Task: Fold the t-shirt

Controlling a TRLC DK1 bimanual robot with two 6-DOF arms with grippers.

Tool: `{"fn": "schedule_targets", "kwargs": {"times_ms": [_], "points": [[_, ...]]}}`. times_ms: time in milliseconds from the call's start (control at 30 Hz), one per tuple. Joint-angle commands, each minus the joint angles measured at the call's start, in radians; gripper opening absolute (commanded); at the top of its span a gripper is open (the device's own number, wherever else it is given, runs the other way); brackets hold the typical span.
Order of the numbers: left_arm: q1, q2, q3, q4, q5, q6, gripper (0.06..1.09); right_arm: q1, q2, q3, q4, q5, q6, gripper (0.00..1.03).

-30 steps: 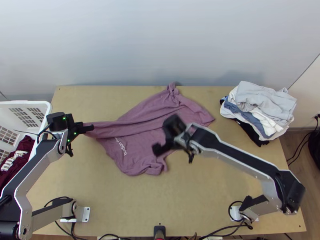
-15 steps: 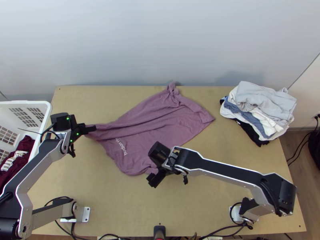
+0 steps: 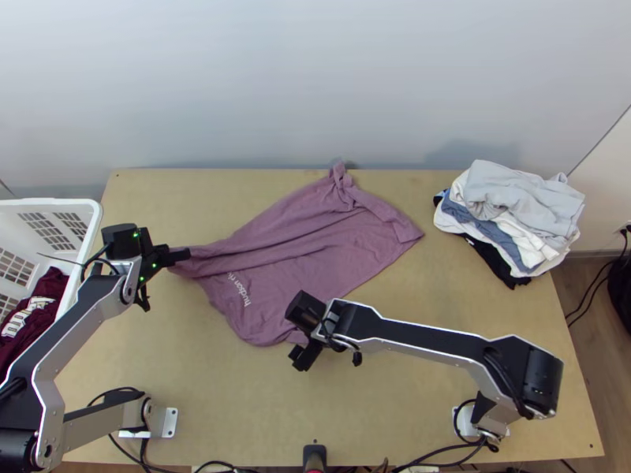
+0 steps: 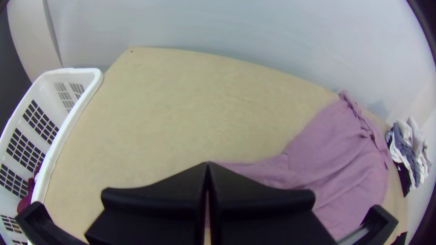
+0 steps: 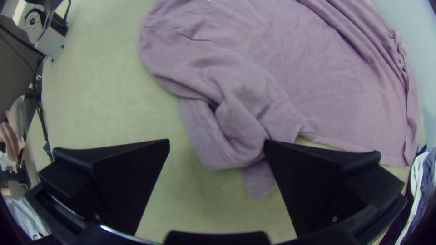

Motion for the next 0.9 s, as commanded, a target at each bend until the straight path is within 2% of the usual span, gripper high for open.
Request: {"fn": "schedule_targets", "kwargs": {"times_ms": [0, 33, 67, 167, 200, 467, 700, 867], "points": [[0.000, 0.001, 0.010, -0.002, 0.008, 0.000, 0.10, -0.013, 0.042, -0.018, 0.060, 0.040, -0.022, 0.82], [0.002, 0.001, 0.010, -0.002, 0.008, 0.002, 0.10, -0.013, 0.042, -0.020, 0.069, 0.040, -0.024, 0.74], [0.002, 0.001, 0.011, -0.002, 0.008, 0.003, 0.10, -0.014, 0.042, -0.020, 0.077, 0.040, -0.030, 0.60], [0.002, -0.003, 0.018, -0.003, 0.010, 0.005, 0.10, -0.023, 0.031, -0.017, 0.112, 0.029, -0.076, 0.08], [0.002, -0.003, 0.024, -0.006, 0.011, 0.005, 0.10, -0.028, 0.027, -0.009, 0.112, 0.026, -0.085, 0.03], [0.026, -0.024, 0.194, -0.117, 0.011, -0.028, 0.10, -0.140, -0.107, 0.136, 0.106, 0.044, -0.093, 0.03], [0.036, -0.072, 0.447, -0.250, 0.011, -0.061, 0.10, -0.223, -0.226, 0.256, 0.092, 0.144, -0.188, 0.03], [0.065, -0.085, 0.634, -0.330, 0.011, -0.071, 0.10, -0.232, -0.285, 0.394, 0.076, 0.224, -0.274, 0.03]]}}
